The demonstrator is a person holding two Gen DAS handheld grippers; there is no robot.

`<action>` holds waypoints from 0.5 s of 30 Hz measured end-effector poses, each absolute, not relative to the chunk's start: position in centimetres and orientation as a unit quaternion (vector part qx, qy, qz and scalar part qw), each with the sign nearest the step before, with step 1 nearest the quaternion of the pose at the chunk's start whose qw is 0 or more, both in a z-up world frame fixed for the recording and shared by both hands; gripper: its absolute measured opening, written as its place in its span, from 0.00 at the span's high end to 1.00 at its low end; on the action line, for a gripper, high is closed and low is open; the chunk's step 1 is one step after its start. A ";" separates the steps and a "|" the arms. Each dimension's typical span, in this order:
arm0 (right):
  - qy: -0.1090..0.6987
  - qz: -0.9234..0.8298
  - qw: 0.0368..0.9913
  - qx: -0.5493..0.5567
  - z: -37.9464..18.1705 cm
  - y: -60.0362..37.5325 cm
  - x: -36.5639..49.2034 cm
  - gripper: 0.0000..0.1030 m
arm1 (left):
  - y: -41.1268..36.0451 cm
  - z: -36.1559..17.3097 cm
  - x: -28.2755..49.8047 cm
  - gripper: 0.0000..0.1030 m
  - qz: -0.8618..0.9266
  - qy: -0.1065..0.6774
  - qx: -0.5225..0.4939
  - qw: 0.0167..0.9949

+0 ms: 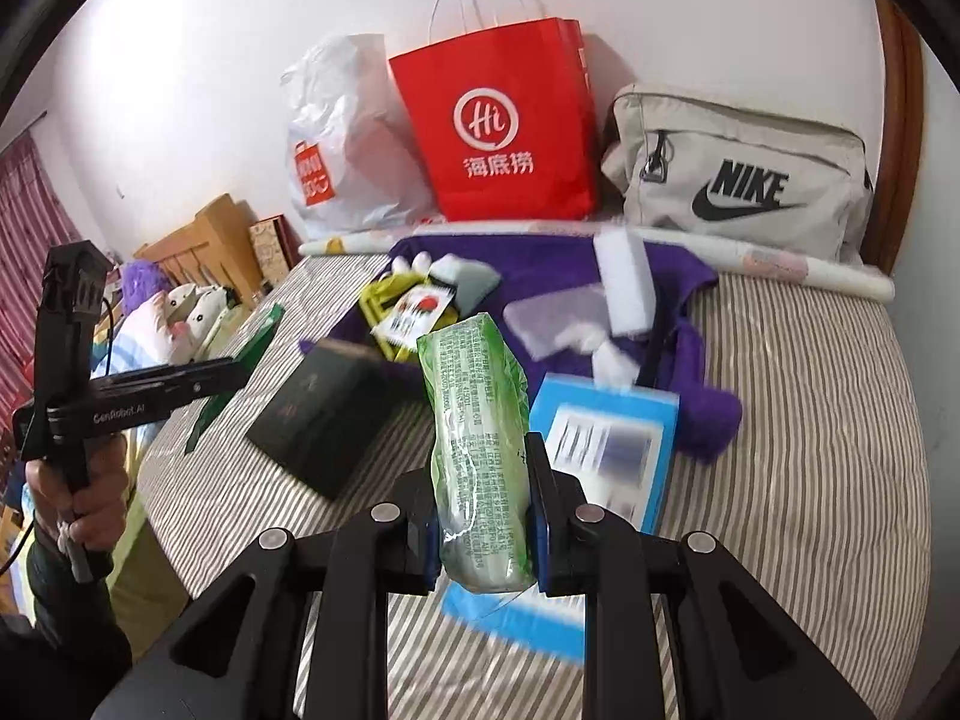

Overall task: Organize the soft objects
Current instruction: 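Lift and carry the tissue pack and green wrapper toward the purple towel, then lower both packets onto the towel and open both grippers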

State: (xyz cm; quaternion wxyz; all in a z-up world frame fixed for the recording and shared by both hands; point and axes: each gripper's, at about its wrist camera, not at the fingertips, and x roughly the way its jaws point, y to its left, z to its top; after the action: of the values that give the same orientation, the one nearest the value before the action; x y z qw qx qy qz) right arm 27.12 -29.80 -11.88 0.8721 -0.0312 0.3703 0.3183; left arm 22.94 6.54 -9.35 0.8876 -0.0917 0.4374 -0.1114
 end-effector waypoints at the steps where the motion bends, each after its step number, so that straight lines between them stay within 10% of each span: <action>1: 0.370 0.315 0.873 -0.033 -11.8 -29.4 27.9 0.78 | 6.5 -9.3 23.5 0.70 -0.111 0.437 -0.090 0.888; 15: 0.375 0.300 0.876 -0.051 -12.1 -26.3 34.8 0.78 | 6.4 -10.4 29.7 0.70 -0.109 0.445 -0.086 0.885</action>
State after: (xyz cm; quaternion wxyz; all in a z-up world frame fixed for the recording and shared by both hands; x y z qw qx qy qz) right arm 34.76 -26.29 -12.13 0.8757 -0.0507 0.3746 0.3004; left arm 29.68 6.39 -10.44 0.8849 -0.0865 0.4446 -0.1090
